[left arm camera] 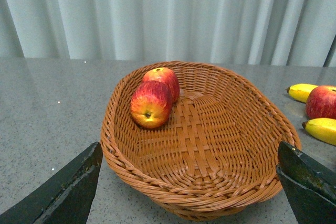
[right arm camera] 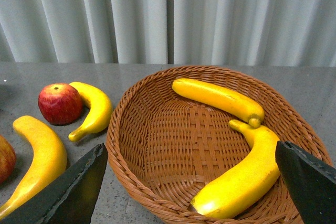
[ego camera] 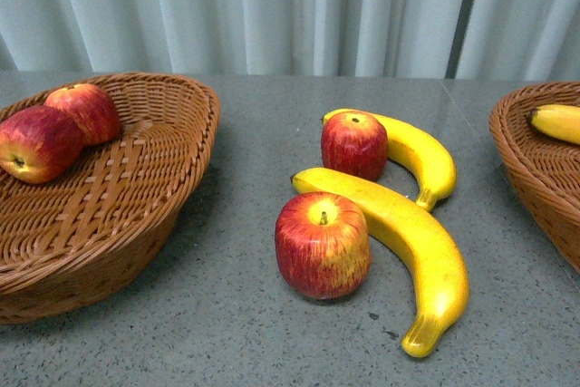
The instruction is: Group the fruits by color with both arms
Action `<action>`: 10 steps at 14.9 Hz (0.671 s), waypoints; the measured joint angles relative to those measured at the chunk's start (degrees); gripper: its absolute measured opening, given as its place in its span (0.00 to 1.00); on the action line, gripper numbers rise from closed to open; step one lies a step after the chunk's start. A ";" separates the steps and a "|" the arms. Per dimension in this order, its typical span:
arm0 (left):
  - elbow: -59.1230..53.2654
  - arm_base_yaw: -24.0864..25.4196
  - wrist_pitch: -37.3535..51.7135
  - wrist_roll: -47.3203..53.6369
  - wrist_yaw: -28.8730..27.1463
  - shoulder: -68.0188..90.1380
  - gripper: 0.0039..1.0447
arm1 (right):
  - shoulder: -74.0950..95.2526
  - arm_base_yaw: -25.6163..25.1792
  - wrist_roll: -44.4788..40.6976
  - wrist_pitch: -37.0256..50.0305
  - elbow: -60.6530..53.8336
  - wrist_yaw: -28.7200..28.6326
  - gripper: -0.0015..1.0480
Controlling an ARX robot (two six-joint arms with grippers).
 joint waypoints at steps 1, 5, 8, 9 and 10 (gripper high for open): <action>0.00 0.00 0.00 0.00 0.00 0.00 0.94 | 0.00 0.00 0.00 0.00 -0.02 0.00 0.94; 0.00 0.00 0.00 0.00 0.00 0.00 0.94 | 0.00 0.00 0.00 0.00 0.00 0.00 0.94; 0.00 0.00 0.00 0.00 0.00 0.00 0.94 | 0.00 0.00 0.00 0.00 0.00 0.00 0.94; 0.00 0.00 0.00 0.00 0.00 0.00 0.94 | 0.00 0.00 0.00 0.00 -0.02 0.00 0.94; 0.00 0.00 0.00 0.00 0.00 0.00 0.94 | 0.00 0.00 0.00 0.00 0.00 0.00 0.94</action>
